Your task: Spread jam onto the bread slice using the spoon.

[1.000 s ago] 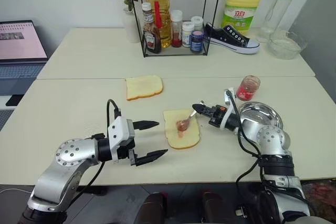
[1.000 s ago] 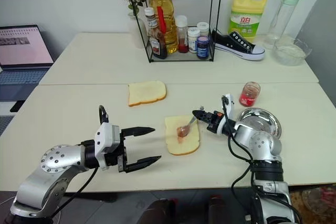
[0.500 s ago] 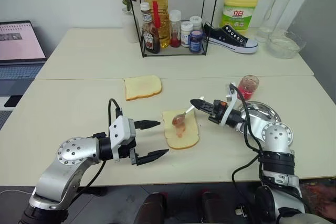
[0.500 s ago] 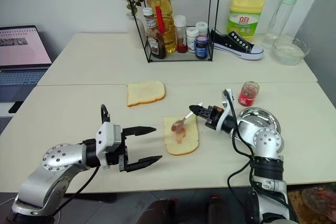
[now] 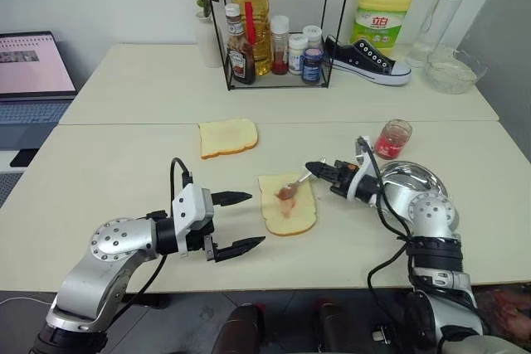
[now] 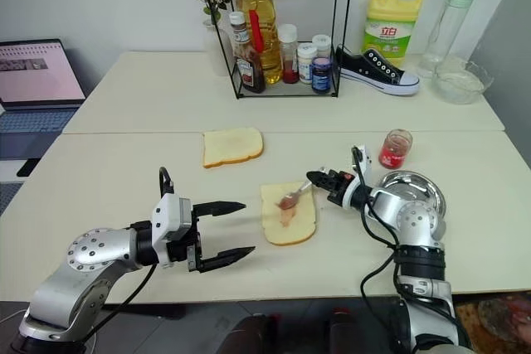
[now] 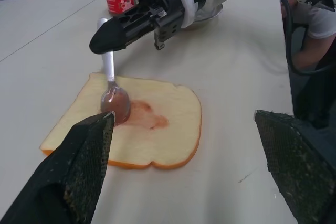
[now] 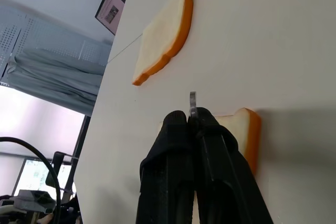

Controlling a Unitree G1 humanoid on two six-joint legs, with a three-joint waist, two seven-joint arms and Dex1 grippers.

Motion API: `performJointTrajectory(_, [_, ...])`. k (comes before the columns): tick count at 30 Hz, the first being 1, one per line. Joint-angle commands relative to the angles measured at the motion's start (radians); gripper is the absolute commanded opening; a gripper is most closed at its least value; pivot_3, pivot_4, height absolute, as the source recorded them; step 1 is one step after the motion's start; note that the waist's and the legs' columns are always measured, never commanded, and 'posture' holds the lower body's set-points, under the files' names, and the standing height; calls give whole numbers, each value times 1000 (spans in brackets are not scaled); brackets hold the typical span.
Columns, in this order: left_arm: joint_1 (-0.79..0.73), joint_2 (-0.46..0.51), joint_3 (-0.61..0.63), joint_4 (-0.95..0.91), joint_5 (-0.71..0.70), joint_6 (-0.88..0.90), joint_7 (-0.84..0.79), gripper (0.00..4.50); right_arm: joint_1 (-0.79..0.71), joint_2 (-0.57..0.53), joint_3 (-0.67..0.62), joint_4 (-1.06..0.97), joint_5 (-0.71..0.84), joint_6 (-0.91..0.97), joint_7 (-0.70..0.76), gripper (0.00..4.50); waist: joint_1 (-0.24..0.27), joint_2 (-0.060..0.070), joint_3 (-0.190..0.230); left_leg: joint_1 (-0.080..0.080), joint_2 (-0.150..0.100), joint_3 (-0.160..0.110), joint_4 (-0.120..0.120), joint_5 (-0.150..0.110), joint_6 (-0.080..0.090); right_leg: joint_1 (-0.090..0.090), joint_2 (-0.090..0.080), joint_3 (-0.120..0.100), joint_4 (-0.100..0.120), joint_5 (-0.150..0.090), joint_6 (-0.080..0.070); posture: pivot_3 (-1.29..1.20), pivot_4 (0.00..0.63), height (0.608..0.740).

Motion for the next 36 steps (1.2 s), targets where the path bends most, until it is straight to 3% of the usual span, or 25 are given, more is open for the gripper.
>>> performJointTrajectory(1, [-4,4,9,-16,-2,-28,-8,4428,23,-24,-39,-77,69,78,-14,60,-1,0,0,0,0,0,0,0,0,0,0,0,0,0,0,0,150,740])
performJointTrajectory(8, [-9,1,4,-6,0,-36,-16,4428,60,-49,-62,-135,154,195,-28,60,-2,0,0,0,1,0,0,0,0,0,0,0,0,0,0,0,150,740])
performJointTrajectory(14, [-11,-2,0,-4,3,-40,-16,4428,29,-21,-72,-106,155,160,-49,60,-2,0,0,0,1,0,0,0,0,0,0,0,0,0,0,0,150,740])
performJointTrajectory(26, [-72,-4,-12,46,22,-63,-25,4428,-90,17,5,72,-4,-19,-6,60,-3,0,0,0,0,1,0,0,0,0,1,0,0,0,0,0,150,740])
performJointTrajectory(36, [-106,-11,-25,81,36,-79,-29,4428,-48,-53,-7,25,0,49,30,60,0,0,0,0,0,0,0,0,0,0,0,0,0,0,0,0,150,740])
